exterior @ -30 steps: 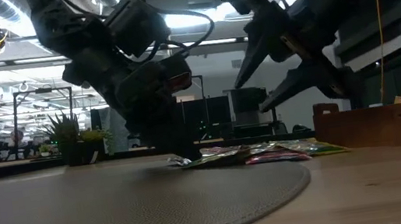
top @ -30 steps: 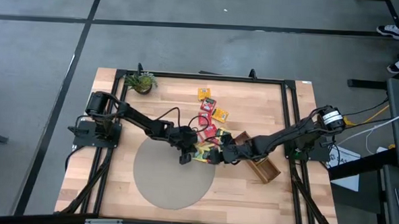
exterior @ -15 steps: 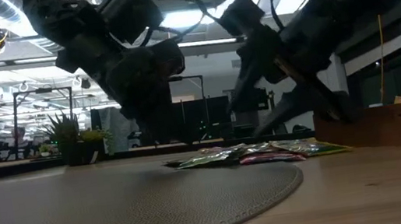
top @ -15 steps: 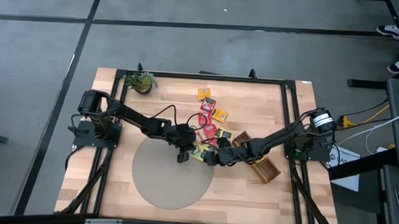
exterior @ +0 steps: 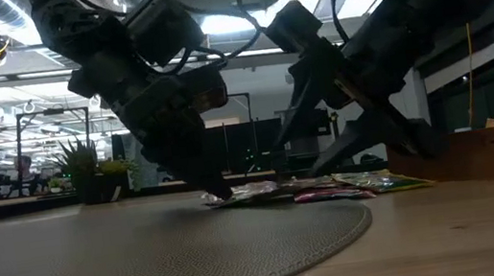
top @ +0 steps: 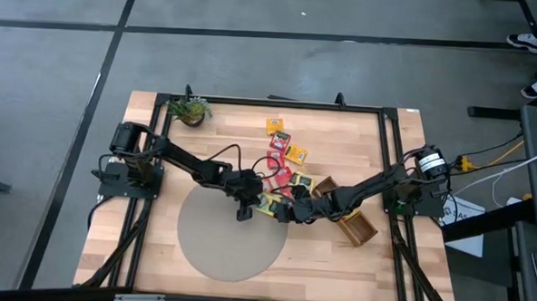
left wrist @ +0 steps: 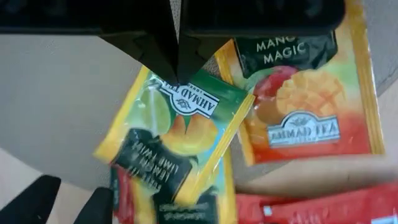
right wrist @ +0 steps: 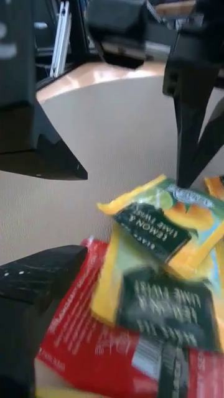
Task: Pick & Place Tea
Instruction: Put the yellow tea bag into the bottom section of the wooden organizer
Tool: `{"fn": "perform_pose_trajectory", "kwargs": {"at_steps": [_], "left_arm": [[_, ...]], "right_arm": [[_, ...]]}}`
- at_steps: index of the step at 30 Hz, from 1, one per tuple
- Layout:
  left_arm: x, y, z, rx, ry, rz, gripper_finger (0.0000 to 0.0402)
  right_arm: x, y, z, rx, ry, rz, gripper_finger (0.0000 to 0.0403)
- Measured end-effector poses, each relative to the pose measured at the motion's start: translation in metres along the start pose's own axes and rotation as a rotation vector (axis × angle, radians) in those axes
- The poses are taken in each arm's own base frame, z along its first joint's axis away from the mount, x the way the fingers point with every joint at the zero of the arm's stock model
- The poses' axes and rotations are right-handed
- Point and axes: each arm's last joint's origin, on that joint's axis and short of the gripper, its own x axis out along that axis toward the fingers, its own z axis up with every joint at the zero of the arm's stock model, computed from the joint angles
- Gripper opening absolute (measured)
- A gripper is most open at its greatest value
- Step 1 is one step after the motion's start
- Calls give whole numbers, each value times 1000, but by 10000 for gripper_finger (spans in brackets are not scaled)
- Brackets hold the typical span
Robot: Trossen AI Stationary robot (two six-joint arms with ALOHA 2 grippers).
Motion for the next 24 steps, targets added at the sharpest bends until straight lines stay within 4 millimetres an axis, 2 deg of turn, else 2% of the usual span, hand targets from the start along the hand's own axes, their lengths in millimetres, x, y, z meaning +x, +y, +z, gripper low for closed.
{"fn": "perform_pose_trajectory", "kwargs": {"at_steps": [15,24], "left_arm": [[8,1,-1,-31,-28,-12,2],[9,1,-1,-56,-33,-15,2]], "right_arm": [[4,-3,23,36,-26,-27,182],[22,-10,21,60,20,-3,181]]}}
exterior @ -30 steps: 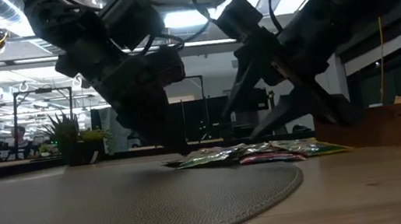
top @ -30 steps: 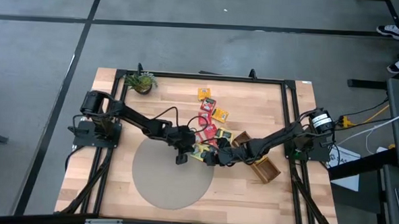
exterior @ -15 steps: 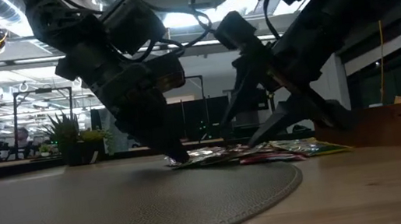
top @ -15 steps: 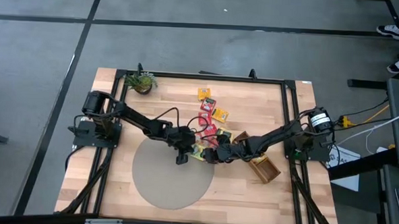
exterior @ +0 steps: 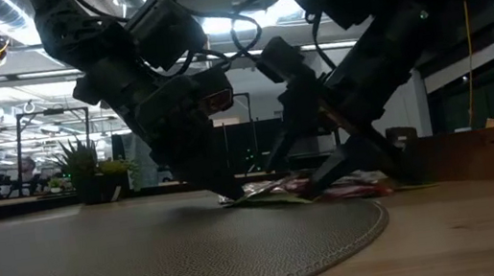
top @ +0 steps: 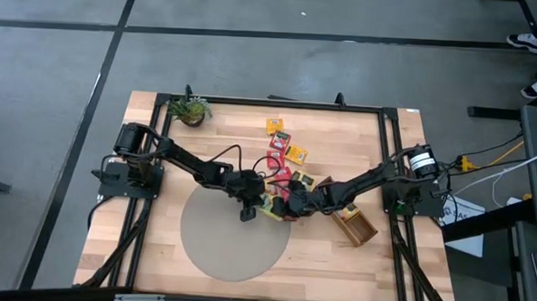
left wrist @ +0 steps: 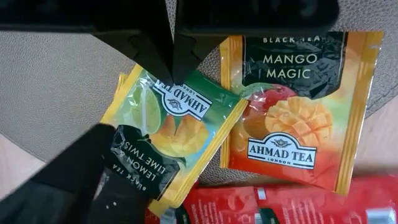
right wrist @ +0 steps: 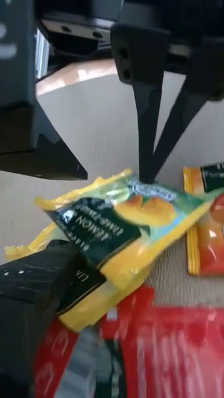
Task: Pick & Place Tea
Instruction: Put the yellow tea bag into the bottom section of the wooden organizer
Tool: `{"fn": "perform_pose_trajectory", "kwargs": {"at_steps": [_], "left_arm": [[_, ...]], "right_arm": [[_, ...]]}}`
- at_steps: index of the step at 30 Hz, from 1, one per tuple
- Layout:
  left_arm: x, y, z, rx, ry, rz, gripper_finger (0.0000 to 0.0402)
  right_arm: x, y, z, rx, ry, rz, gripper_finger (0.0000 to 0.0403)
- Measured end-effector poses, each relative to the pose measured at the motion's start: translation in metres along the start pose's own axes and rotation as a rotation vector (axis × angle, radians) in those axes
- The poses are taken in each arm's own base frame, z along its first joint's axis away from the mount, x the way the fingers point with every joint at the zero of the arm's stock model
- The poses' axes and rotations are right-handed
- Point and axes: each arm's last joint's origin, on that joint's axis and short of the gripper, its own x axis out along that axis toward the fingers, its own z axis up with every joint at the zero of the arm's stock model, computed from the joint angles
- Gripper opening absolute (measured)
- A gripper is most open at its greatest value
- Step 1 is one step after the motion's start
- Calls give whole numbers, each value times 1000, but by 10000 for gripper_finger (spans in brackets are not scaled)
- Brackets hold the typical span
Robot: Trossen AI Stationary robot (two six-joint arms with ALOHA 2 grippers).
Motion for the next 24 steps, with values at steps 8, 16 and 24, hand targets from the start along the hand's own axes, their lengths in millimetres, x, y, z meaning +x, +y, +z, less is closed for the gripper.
{"fn": "perform_pose_trajectory", "kwargs": {"at_steps": [8,16,24], "left_arm": [[0,0,-1,-1,5,-3,2],[0,0,-1,-1,9,-6,2],[-4,2,0,-30,40,-43,2]], "right_arm": [[2,1,1,-14,0,17,124],[3,3,1,-98,-5,28,33],[4,18,7,-204,-21,58,8]]}}
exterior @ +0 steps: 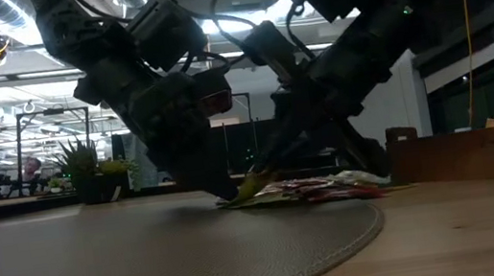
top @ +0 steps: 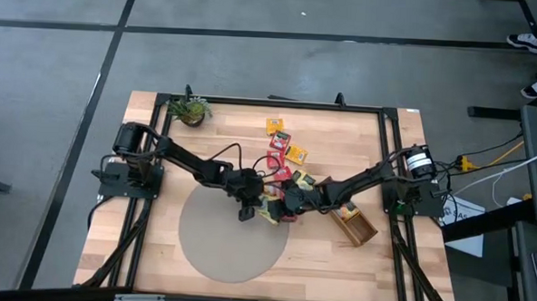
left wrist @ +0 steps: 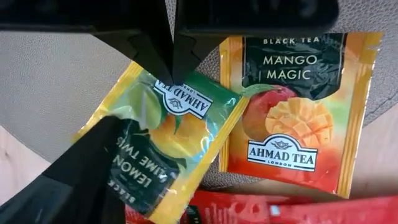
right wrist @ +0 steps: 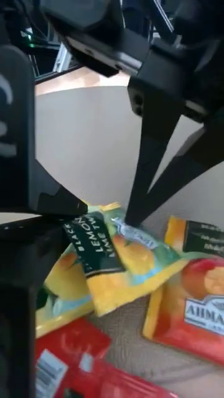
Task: Pick & Place Tea
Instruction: Put the yellow tea bag into the bottom section of the wooden organizer
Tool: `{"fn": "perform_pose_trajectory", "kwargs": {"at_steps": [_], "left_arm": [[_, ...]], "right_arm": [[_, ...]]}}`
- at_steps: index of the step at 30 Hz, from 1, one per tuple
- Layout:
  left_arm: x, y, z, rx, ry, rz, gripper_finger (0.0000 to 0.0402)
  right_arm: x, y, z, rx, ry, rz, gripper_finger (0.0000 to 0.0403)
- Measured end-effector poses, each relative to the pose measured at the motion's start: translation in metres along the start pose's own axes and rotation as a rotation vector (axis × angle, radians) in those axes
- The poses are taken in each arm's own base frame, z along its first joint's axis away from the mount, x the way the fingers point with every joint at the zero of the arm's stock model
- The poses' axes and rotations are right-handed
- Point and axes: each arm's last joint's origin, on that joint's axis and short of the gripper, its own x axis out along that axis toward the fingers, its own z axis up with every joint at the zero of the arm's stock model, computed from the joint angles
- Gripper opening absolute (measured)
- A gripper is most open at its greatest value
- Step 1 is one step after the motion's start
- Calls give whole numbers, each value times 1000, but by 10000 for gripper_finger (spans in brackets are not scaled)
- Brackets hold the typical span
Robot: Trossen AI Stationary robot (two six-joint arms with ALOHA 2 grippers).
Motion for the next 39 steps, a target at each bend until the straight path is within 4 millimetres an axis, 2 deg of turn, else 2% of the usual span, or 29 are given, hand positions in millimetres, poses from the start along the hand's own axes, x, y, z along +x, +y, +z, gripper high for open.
{"fn": "perform_pose_trajectory", "kwargs": {"at_steps": [5,12,17,21,24,28,34,39], "left_arm": [[-15,0,2,22,29,8,9],[-53,-10,16,68,-25,-9,55],[-79,-18,25,81,-100,-26,72],[-95,-21,30,86,-143,-22,71],[-102,-22,30,85,-152,-6,68],[-103,-21,29,82,-149,17,70],[-101,-20,29,81,-141,26,72],[-101,-20,30,88,-157,44,68]], "right_arm": [[0,7,3,-28,17,15,6],[-1,18,3,-112,146,2,4],[-21,40,6,-203,275,-7,4],[-60,64,11,-282,360,-11,5],[-102,80,11,-319,384,-30,5],[-160,85,1,-310,395,-103,3],[-231,73,-19,-231,474,-206,4],[-264,53,-32,-200,560,-382,4]]}}
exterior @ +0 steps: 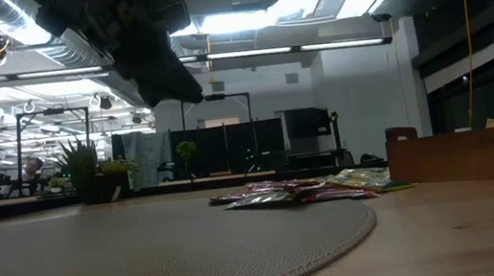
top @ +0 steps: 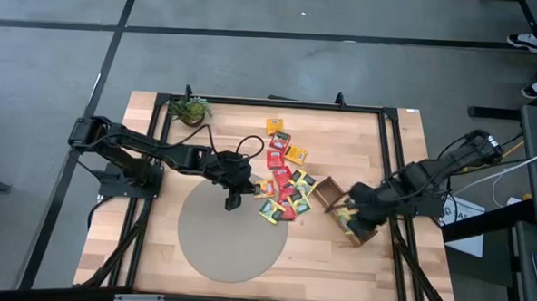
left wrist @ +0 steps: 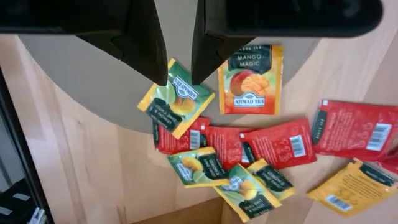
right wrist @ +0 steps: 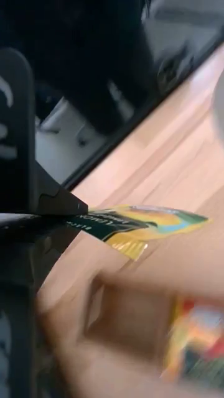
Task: Pick & Place Tea
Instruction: Put the yellow tea bag into the bottom section of the wooden organizer
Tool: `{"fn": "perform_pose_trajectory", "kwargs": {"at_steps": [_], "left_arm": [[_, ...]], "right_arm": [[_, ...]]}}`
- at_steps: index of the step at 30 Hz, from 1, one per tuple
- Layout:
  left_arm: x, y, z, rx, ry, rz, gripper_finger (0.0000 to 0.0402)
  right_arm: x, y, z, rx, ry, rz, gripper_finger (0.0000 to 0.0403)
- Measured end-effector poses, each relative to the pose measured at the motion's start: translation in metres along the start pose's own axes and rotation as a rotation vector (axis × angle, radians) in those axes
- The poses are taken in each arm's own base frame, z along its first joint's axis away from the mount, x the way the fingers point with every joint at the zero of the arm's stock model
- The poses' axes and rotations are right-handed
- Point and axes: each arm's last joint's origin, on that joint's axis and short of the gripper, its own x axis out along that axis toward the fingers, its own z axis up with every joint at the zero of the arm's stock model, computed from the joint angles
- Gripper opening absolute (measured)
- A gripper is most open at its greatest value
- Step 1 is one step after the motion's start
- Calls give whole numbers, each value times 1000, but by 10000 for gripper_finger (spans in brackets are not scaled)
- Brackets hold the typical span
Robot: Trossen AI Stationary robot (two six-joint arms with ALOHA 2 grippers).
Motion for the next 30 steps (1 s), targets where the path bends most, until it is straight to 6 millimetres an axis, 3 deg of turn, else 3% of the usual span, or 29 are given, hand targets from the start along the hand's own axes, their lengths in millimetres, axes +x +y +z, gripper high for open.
{"fn": "perform_pose_trajectory", "kwargs": {"at_steps": [12,24,30], "left_arm": [[0,1,0,-2,-5,18,69],[0,1,0,-8,-5,18,72],[0,1,0,0,-12,42,72]], "right_arm": [[-1,-19,-19,-18,79,-216,5],[25,-32,-20,-19,116,-280,5],[26,-31,-20,-20,111,-273,5]]}}
